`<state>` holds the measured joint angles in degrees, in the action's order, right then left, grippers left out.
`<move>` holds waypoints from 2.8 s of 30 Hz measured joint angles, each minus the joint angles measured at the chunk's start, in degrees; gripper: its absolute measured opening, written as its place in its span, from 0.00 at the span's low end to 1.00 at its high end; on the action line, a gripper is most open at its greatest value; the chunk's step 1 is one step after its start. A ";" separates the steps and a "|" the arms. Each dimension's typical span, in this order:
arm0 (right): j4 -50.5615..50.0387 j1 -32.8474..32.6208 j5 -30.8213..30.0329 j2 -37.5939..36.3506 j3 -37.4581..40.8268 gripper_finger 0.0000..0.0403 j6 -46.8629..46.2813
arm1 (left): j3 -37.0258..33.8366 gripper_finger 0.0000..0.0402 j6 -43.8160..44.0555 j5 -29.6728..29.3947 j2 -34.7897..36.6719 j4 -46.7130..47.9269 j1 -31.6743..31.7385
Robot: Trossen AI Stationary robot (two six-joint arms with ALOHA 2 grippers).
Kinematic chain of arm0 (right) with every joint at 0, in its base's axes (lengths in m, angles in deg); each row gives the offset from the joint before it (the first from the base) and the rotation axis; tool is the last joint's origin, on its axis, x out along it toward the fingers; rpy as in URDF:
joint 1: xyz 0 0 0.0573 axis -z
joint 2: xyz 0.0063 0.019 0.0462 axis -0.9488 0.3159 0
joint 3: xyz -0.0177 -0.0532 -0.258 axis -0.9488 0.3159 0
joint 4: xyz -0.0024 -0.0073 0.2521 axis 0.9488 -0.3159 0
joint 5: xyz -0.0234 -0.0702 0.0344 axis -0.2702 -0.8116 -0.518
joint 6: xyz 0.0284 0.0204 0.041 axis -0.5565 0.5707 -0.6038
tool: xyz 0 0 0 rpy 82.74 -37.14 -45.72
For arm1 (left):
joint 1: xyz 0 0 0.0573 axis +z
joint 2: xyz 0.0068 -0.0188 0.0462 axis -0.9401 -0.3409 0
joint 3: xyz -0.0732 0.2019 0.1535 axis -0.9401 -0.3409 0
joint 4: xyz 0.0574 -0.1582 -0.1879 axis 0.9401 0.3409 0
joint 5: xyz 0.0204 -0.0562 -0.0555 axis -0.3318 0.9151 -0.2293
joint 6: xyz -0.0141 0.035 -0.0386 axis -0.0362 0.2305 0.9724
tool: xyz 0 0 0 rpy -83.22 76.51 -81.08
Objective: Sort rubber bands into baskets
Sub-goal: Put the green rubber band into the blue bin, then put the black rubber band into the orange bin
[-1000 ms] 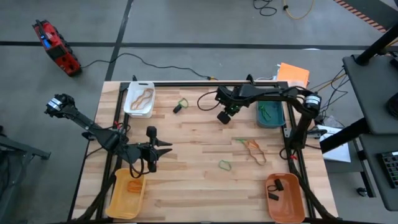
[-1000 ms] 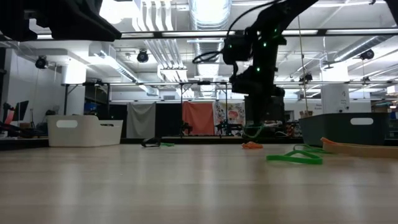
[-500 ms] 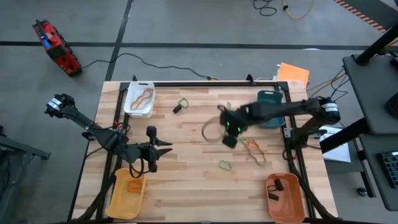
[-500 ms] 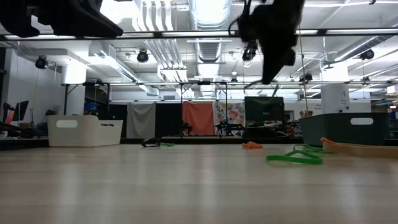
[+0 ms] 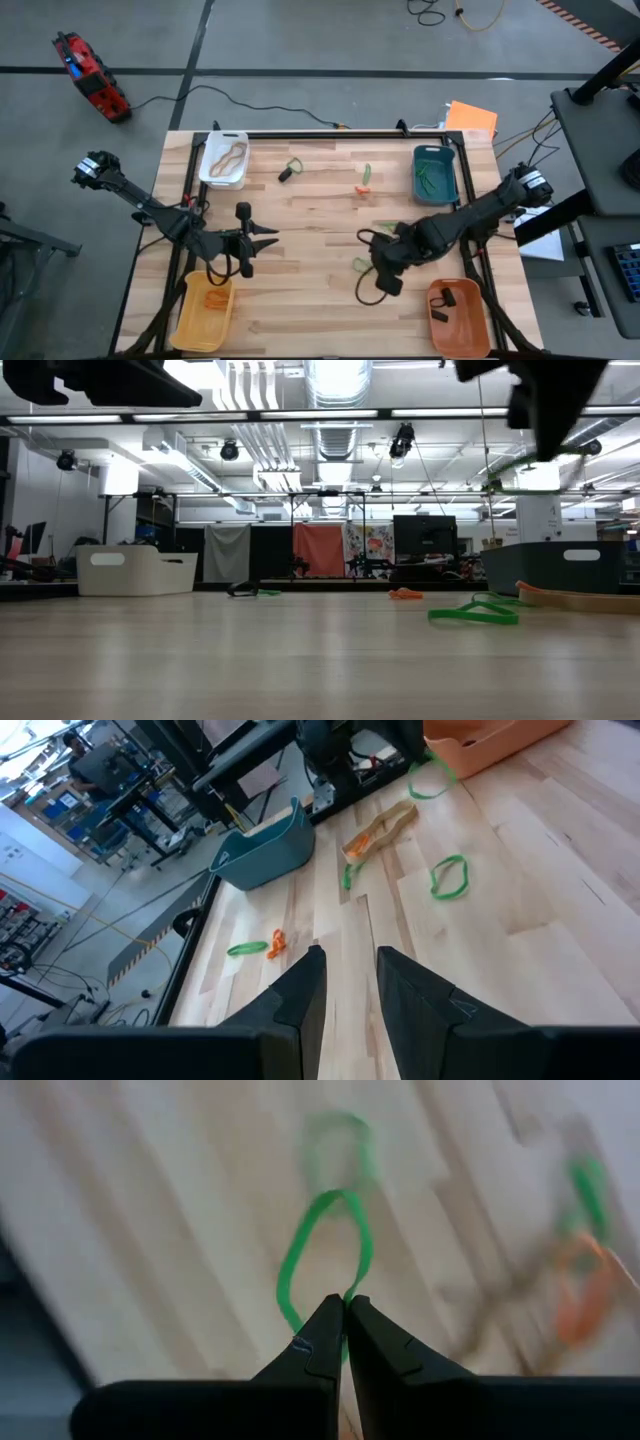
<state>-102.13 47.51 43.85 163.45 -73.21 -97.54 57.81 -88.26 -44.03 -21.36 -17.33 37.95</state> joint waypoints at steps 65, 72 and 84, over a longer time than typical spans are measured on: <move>0.12 25.22 -30.97 -4.33 7.72 0.45 5.67 | 0.02 0.19 3.62 7.57 -0.98 -7.31 0.12; 29.36 8.72 -29.81 -7.99 13.91 0.42 17.17 | 1.78 0.19 7.85 13.46 -5.18 -7.30 1.83; 49.54 -4.09 -34.80 -7.39 22.31 0.36 20.19 | 8.99 0.19 9.09 14.20 -16.48 -1.38 7.05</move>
<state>-52.59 43.42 9.05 156.06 -50.90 -77.35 66.81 -79.16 -29.83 -37.84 -18.71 45.00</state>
